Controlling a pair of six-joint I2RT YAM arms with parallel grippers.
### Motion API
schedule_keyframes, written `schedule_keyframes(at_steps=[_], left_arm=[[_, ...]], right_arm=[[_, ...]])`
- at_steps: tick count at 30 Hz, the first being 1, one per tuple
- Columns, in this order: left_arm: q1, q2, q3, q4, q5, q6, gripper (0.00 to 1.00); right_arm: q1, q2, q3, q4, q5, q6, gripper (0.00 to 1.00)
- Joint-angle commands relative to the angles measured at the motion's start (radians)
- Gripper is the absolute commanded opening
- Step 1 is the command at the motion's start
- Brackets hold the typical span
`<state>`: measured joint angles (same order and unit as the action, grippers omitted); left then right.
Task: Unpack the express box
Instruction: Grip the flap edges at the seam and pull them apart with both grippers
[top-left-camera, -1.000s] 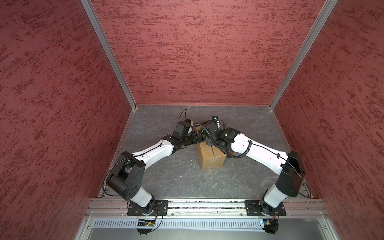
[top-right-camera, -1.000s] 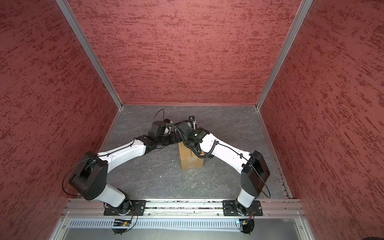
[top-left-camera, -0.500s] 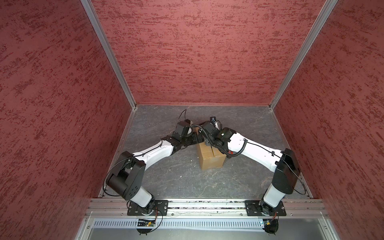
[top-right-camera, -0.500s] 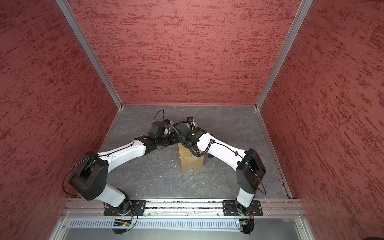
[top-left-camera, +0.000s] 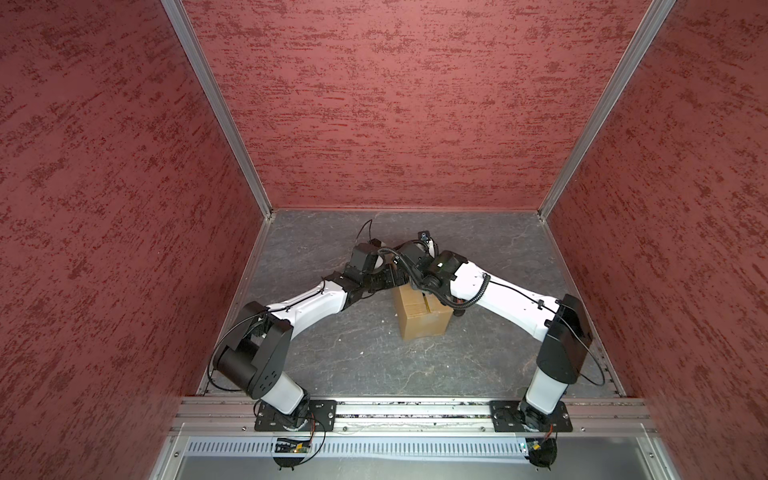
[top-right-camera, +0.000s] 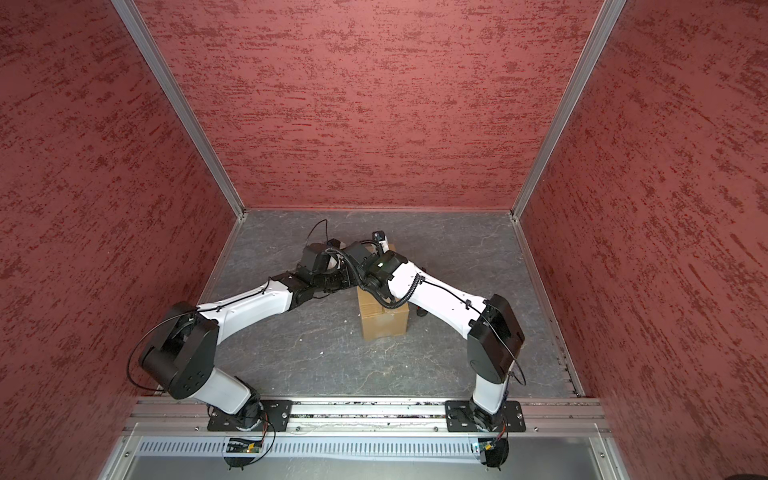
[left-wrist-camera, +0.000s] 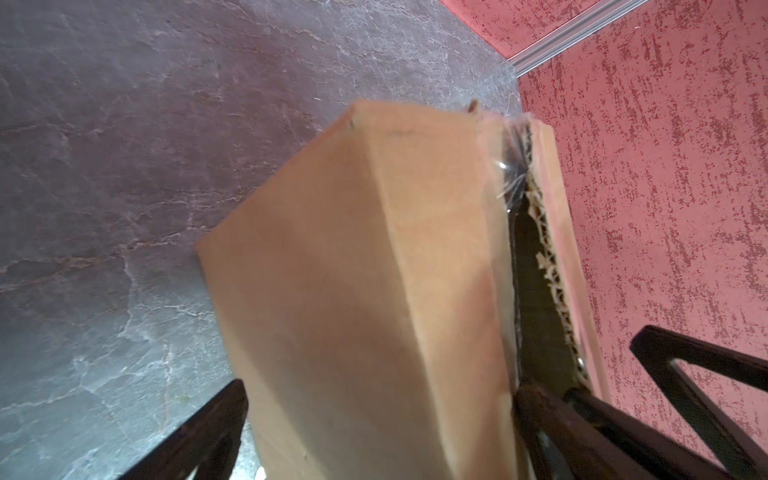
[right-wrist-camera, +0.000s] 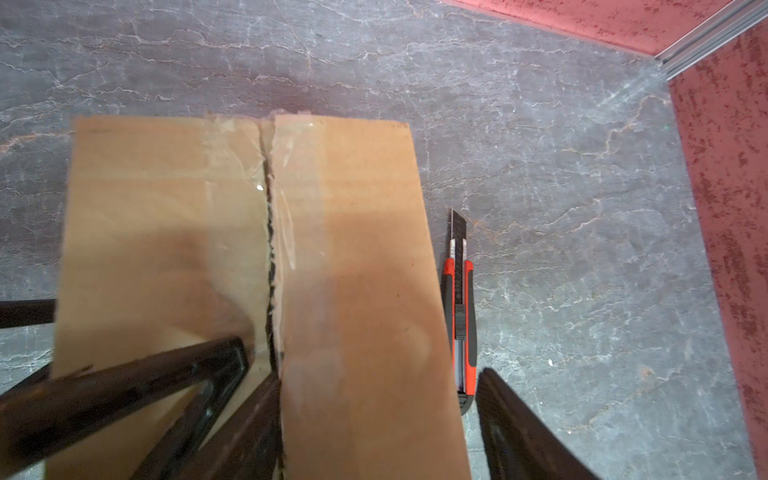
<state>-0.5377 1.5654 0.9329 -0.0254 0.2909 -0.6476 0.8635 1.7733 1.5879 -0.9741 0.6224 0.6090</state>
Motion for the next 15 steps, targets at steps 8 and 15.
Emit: schedule_keyframes(at_steps=[8,15], left_arm=[[0.01,0.039,-0.048,-0.079,-0.029,0.005,1.0],[0.015,0.033,-0.049,-0.079,-0.027,0.006,1.0]], right_arm=[[0.002,0.016,0.089,-0.12,0.119,-0.01,0.74],[-0.01,-0.018,0.076,-0.128,0.131,-0.007,0.74]])
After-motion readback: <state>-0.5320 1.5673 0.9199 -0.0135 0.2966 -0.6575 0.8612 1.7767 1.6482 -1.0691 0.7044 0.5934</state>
